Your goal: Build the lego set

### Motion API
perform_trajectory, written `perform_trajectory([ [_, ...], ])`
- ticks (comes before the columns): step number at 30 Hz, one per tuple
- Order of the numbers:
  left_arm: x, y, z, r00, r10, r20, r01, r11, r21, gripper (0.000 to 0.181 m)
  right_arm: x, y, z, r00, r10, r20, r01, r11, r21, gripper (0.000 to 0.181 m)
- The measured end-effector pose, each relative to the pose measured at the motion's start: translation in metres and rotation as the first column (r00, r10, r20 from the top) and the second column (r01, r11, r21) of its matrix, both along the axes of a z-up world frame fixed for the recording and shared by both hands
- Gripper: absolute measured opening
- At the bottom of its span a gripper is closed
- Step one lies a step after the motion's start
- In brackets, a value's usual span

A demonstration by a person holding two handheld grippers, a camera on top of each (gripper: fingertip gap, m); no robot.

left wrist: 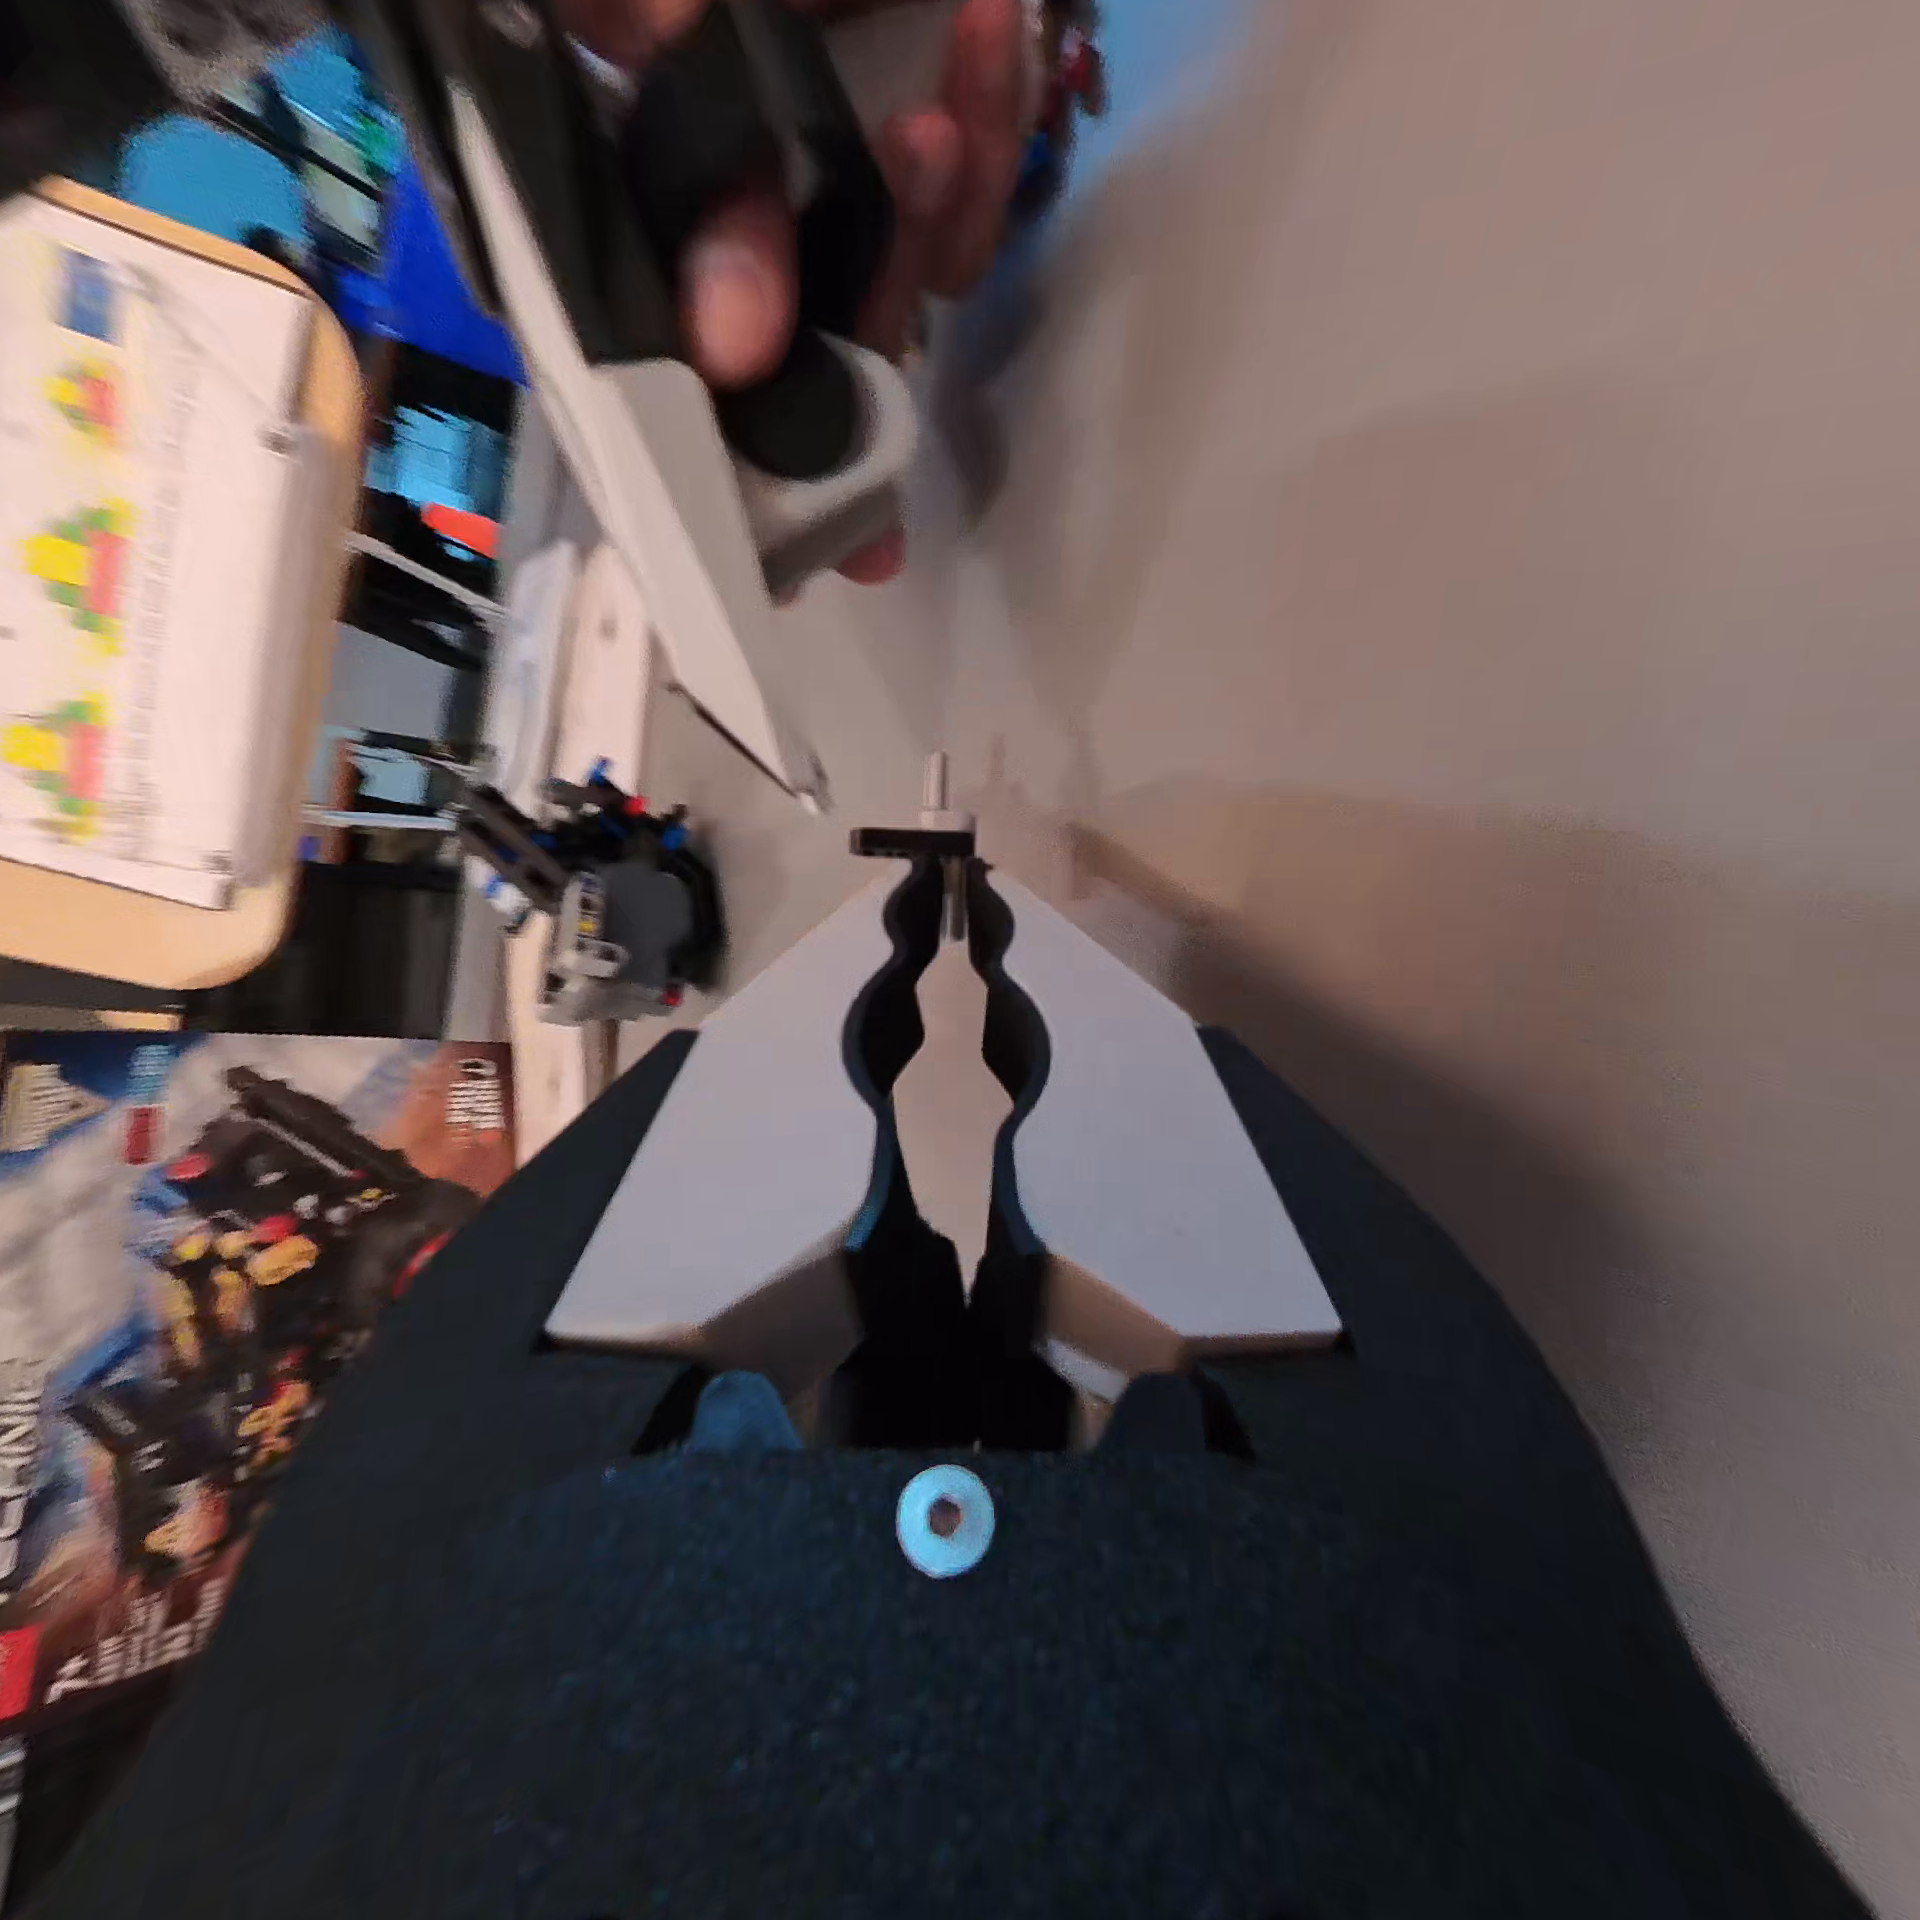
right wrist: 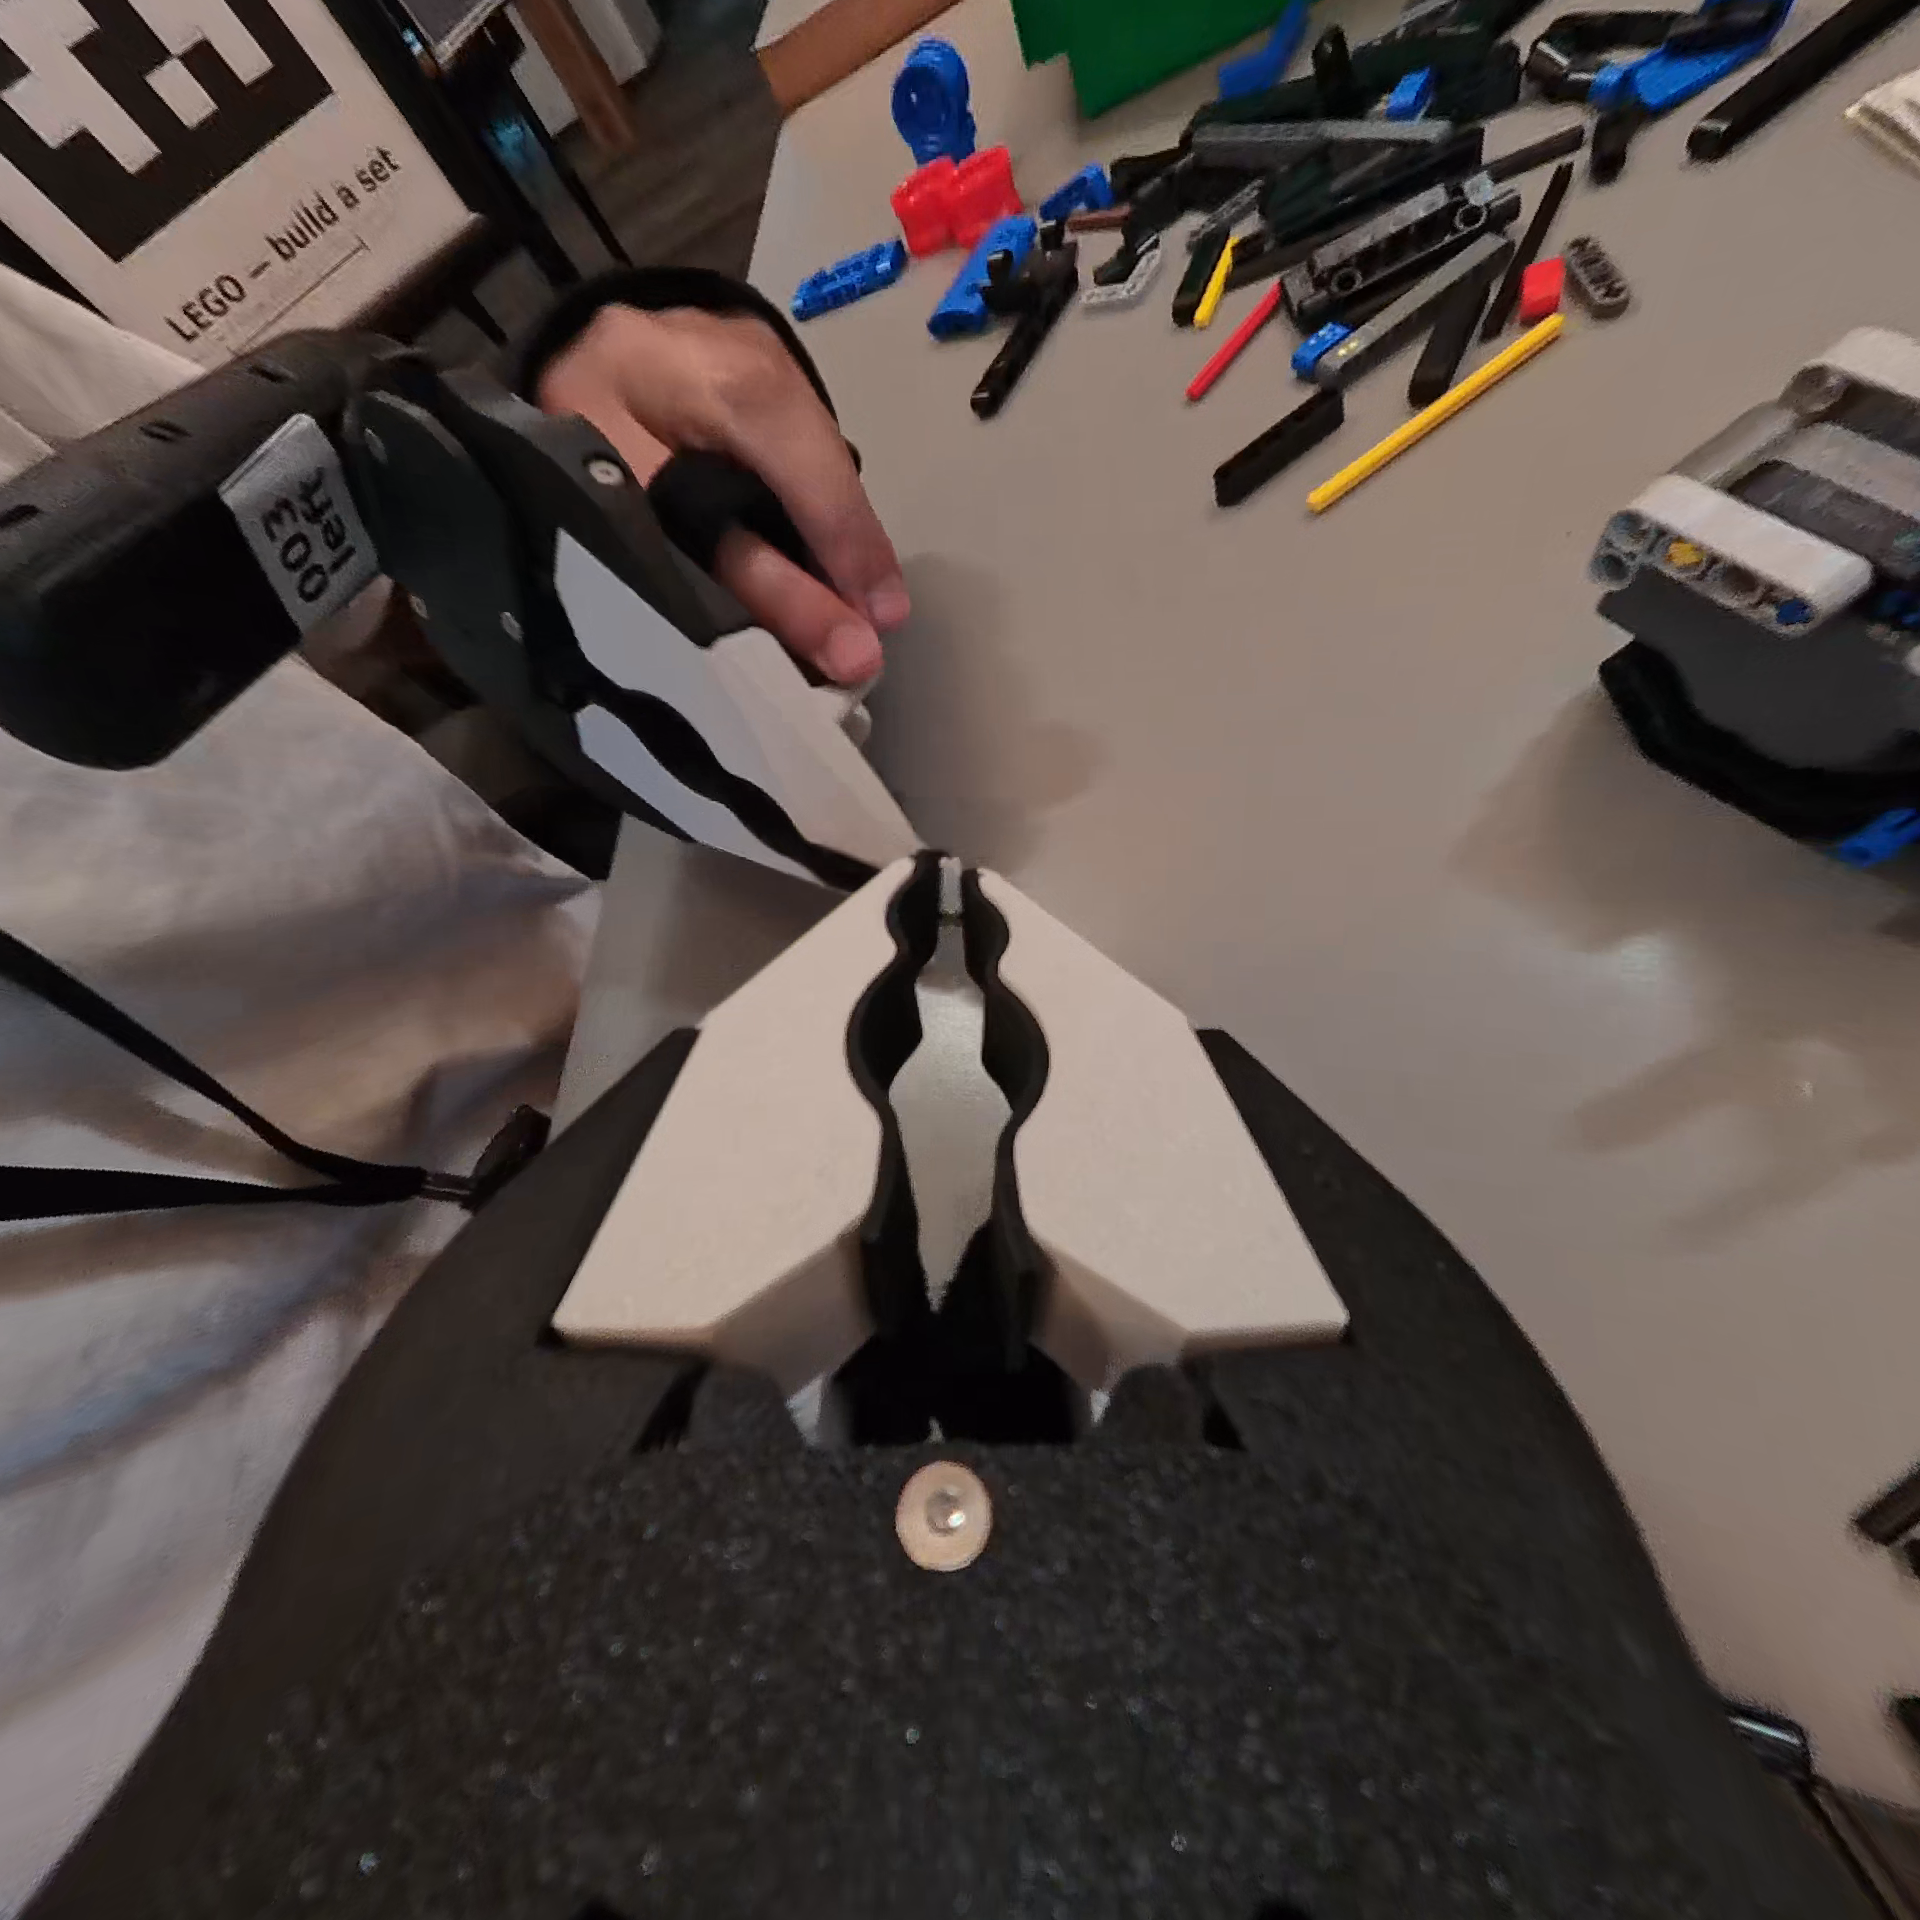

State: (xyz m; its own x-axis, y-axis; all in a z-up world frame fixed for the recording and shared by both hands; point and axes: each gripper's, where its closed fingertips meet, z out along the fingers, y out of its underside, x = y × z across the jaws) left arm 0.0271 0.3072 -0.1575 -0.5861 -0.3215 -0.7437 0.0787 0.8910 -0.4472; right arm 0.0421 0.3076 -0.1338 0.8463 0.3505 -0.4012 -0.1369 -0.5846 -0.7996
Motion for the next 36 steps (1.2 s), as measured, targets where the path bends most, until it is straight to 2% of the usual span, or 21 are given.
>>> perform_trajectory([
  [2,0.009,0.000,0.014,0.997,0.018,0.077,-0.013,0.998,-0.069,0.003,0.004,0.004,0.007,0.999,-0.040,0.001,0.040,0.998,0.044,0.003],
  [5,0.020,0.004,0.030,0.992,0.079,0.101,-0.052,0.969,-0.242,0.002,0.012,0.010,0.034,0.996,-0.090,-0.027,0.093,0.979,0.182,0.003],
  [10,0.021,0.007,0.046,0.991,0.106,0.087,-0.065,0.921,-0.384,0.002,0.012,0.012,0.035,0.994,-0.108,-0.011,0.108,0.974,0.200,0.003],
  [21,0.019,0.005,0.039,0.998,0.053,-0.031,-0.061,0.877,-0.477,0.002,0.011,0.012,0.030,0.994,-0.107,0.003,0.104,0.974,0.199,0.003],
  [36,0.015,0.001,0.032,0.999,0.011,-0.051,-0.032,0.895,-0.445,0.003,0.006,0.010,0.024,0.997,-0.065,-0.051,0.071,0.988,0.138,0.003],
])
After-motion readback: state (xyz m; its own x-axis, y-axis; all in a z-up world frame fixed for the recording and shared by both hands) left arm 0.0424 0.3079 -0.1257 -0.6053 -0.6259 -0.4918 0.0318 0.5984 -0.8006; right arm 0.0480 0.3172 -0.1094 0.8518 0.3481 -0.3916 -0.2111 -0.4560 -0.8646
